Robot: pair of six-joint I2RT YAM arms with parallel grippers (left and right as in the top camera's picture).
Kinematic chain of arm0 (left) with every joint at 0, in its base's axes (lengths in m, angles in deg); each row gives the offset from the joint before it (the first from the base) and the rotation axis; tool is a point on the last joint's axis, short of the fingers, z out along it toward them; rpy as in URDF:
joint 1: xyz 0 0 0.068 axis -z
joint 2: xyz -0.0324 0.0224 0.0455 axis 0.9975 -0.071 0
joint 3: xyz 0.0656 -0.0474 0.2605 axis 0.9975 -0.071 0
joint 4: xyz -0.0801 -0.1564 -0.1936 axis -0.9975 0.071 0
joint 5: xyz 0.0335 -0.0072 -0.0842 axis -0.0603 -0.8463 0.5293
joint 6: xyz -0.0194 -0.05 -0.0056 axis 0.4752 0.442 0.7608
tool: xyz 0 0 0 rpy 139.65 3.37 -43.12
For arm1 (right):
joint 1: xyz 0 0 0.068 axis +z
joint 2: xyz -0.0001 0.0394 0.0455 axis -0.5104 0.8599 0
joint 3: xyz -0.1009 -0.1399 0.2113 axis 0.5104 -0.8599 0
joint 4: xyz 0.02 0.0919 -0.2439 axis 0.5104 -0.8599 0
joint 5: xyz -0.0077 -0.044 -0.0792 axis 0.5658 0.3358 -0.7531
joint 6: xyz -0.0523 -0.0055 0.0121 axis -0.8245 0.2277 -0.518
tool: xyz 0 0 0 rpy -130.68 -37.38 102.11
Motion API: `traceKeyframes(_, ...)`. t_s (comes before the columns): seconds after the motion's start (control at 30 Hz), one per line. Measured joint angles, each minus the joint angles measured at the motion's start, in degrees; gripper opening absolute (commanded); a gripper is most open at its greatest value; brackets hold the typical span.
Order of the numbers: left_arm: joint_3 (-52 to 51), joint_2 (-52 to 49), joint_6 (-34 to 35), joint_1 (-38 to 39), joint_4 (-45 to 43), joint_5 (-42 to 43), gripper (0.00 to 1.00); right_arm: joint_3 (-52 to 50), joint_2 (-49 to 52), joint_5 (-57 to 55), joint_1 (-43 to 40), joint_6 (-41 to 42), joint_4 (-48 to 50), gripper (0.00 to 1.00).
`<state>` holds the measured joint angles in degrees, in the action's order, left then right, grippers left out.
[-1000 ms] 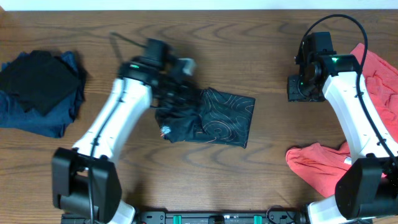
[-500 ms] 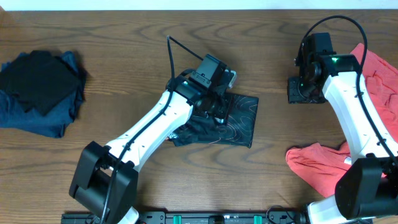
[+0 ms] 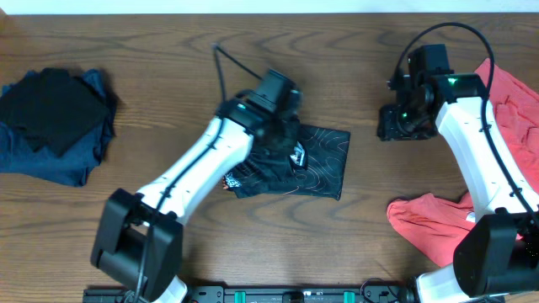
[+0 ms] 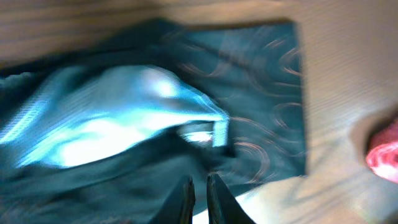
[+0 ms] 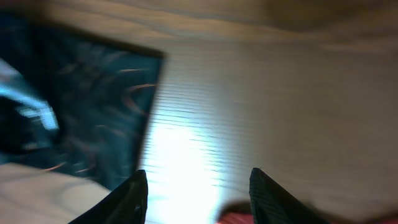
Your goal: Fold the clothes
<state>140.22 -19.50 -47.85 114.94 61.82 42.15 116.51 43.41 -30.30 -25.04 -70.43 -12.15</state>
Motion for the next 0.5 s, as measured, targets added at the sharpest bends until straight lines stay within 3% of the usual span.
traceKeyframes(0.2,0.02,3.72,-0.04,-13.49,3.89,-1.53,0.14,0.0,0.02,6.32,7.21,-2.29,4.0,0.66)
traceKeyframes(0.5,0.07,4.13,-0.04,-24.87,7.91,-2.56,0.15,0.0,6.58,9.09,19.91,-1.86,10.73,0.66)
